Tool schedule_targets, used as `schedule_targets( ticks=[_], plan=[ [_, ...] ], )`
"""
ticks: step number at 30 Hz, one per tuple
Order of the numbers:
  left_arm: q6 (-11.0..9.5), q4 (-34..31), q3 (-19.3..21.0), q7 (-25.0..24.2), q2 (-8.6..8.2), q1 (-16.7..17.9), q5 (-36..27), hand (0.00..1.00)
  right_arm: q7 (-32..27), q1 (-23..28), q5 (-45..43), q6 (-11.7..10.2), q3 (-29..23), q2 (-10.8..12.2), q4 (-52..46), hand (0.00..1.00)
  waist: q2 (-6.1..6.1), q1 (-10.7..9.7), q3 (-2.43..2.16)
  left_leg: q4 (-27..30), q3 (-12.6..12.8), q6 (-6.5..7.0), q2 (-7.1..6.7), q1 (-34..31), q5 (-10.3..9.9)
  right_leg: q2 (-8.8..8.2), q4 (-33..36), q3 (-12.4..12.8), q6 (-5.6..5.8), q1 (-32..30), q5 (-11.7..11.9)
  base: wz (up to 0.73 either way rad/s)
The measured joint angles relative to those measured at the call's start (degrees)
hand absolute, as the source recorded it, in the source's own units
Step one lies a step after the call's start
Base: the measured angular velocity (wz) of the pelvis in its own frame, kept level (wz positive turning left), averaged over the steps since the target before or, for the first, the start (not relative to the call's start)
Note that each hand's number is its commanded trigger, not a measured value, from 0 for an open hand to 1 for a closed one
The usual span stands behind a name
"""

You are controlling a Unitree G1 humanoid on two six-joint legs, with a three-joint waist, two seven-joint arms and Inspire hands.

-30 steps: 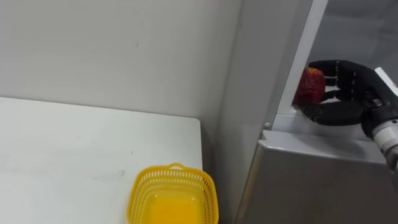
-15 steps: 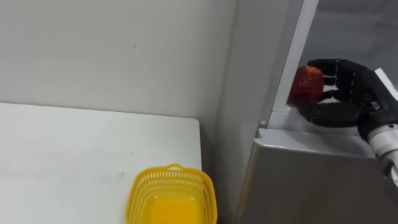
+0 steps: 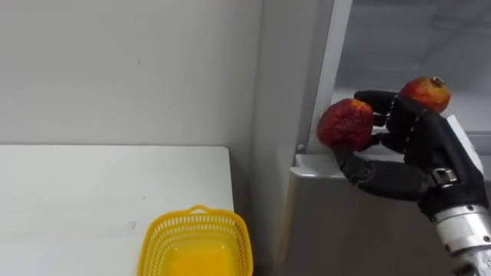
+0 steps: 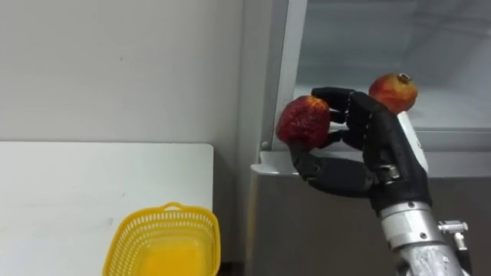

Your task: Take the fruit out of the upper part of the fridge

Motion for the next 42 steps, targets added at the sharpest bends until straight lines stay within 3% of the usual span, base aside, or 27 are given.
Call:
schedule_targets(
  ticks=[6,12,18,22,24,26,35,39,42],
  plan=[
    [-0.9,0.5,-0.2,0.2,-0.10,-0.1,0.2,0.00,0.4,1.4,-3.5,-0.6,0.1,1.4,-7.5,1.00,1.07,-0.4,-0.57,-0.2,0.1,0.00,0.00,-0.4,0.0,-0.05,0.3,0.1,-0.01,-0.6,0.0,-0.01],
    [-1.1,0.7,-1.0,0.5,-0.53,0.0,0.2,0.00,0.9,1.8,-11.8,-1.7,1.2,3.2,-12.3,1.00,1.14,-0.5,-0.55,-0.2,0.5,0.00,0.09,-0.4,0.0,0.00,0.4,0.3,-0.09,-0.6,0.1,-0.02],
    [-1.9,1.9,-2.9,0.3,-0.81,-0.8,0.0,0.00,2.7,3.1,-17.4,-3.3,4.5,3.2,-15.7,1.00,1.03,-0.2,-0.56,-0.1,0.5,0.00,0.08,-0.7,0.0,-0.01,0.2,0.2,-0.09,-0.8,0.1,0.00],
    [-2.5,3.4,-4.8,0.1,-0.74,-2.3,-0.8,0.00,3.0,3.1,-21.2,-3.9,6.8,3.2,-15.7,1.00,0.55,0.3,-0.36,0.3,0.5,-0.01,0.08,-0.6,0.0,0.00,0.3,0.2,-0.08,-0.7,0.1,0.00],
    [-2.5,4.2,-5.3,0.0,-0.52,-3.1,-0.9,0.00,3.2,3.1,-21.6,-3.9,7.7,3.1,-15.5,1.00,-0.07,1.1,0.13,0.3,0.6,-0.01,0.15,-0.6,0.0,0.05,0.4,0.2,-0.08,-0.8,0.1,-0.04],
    [-2.5,4.2,-5.3,-0.1,-0.39,-3.5,-0.9,0.00,4.1,3.1,-22.2,-3.9,7.9,3.1,-15.5,1.00,-0.49,1.6,0.29,0.1,0.5,0.01,0.16,-0.9,-0.1,0.04,0.4,0.2,-0.08,-1.0,0.1,0.02],
    [-2.4,4.1,-6.3,-0.8,0.50,-4.9,-0.7,0.00,6.9,0.8,-29.1,-3.2,13.5,2.3,-9.2,1.00,-1.30,4.1,0.52,0.2,-0.3,0.07,-0.08,-1.4,0.0,-0.19,0.8,-0.1,-0.02,-1.5,0.0,0.01],
    [-2.4,4.1,-5.8,-1.5,0.52,-5.0,-0.7,0.00,8.3,-0.3,-33.1,-2.8,13.6,2.2,-6.3,1.00,-2.03,5.0,0.75,0.1,-1.1,0.08,-0.25,-1.5,0.0,-0.27,0.7,-0.8,0.02,-1.3,0.0,0.08],
    [-2.3,3.9,-5.7,-1.9,0.52,-5.0,-0.7,0.00,8.5,-3.0,-33.9,-2.7,13.6,2.1,-2.3,1.00,-2.32,5.8,0.60,0.3,-1.7,0.12,-0.36,-2.0,0.0,-0.33,0.1,-1.4,0.03,-1.2,0.0,0.09]
  ],
)
